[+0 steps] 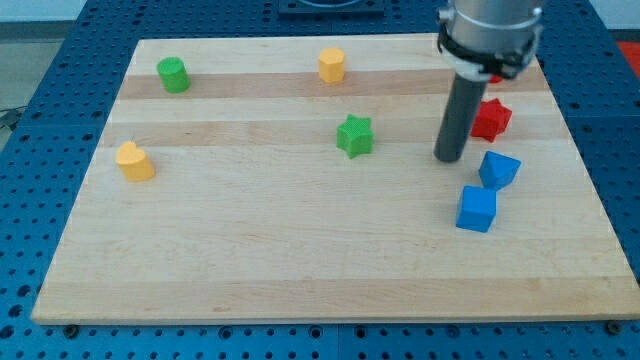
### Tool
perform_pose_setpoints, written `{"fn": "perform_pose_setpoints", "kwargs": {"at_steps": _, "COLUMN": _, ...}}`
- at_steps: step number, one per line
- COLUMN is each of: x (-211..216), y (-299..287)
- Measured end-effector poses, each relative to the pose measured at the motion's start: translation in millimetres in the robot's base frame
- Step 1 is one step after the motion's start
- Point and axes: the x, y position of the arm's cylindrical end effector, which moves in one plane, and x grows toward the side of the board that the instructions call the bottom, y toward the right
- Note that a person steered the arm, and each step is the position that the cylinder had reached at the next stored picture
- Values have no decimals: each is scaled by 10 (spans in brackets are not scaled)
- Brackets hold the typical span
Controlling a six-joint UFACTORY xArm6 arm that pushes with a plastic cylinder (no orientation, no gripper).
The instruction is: Move the red star towards the center right of the board
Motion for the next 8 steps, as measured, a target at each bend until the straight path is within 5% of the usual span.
{"fn": "perform_pose_setpoints", "kwargs": {"at_steps": 2, "x": -258, "y": 143}}
{"fn": "perform_pose_setpoints", "kwargs": {"at_steps": 3, "x": -179, "y": 689}}
{"fn": "perform_pose_setpoints", "kwargs": {"at_steps": 6, "x": -346, "y": 300}}
{"fn": "perform_pose_setpoints", "kwargs": {"at_steps": 8, "x": -414, "y": 747}}
